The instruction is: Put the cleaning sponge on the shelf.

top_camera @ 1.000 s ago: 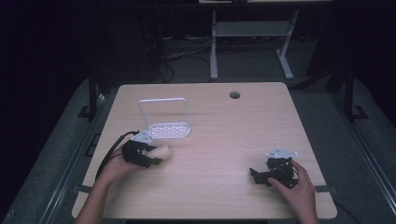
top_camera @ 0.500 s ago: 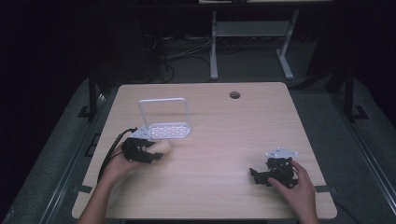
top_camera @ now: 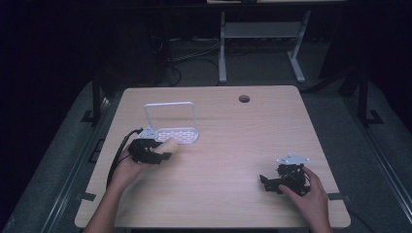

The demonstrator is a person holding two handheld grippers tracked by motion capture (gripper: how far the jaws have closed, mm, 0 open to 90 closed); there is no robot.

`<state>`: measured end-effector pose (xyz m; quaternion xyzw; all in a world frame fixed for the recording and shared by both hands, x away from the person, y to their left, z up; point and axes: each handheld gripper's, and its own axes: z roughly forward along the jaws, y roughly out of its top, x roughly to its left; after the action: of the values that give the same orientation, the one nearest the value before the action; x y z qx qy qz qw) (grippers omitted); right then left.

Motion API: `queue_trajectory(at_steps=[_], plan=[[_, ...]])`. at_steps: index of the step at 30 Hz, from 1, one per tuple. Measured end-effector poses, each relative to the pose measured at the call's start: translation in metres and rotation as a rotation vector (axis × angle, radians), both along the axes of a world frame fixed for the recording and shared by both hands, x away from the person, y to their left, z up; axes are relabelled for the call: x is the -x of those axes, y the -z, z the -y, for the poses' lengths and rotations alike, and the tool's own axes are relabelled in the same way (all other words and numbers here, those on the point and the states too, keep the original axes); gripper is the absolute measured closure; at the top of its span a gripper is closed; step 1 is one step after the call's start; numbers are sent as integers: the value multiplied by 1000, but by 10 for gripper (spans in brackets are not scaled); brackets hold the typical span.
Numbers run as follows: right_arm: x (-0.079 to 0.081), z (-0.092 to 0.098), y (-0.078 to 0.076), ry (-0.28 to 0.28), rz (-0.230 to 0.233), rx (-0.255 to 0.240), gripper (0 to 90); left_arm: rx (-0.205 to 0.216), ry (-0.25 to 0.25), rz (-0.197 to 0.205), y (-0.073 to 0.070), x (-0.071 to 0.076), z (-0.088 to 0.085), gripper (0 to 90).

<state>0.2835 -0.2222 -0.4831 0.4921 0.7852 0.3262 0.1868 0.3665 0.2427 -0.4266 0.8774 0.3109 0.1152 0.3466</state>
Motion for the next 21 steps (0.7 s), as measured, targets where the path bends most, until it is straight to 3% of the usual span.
queue_trajectory(at_steps=[21], plan=[[0, 0, 0, 0, 0, 0, 0, 9, -57, 14, -10, -23, 10, 413]])
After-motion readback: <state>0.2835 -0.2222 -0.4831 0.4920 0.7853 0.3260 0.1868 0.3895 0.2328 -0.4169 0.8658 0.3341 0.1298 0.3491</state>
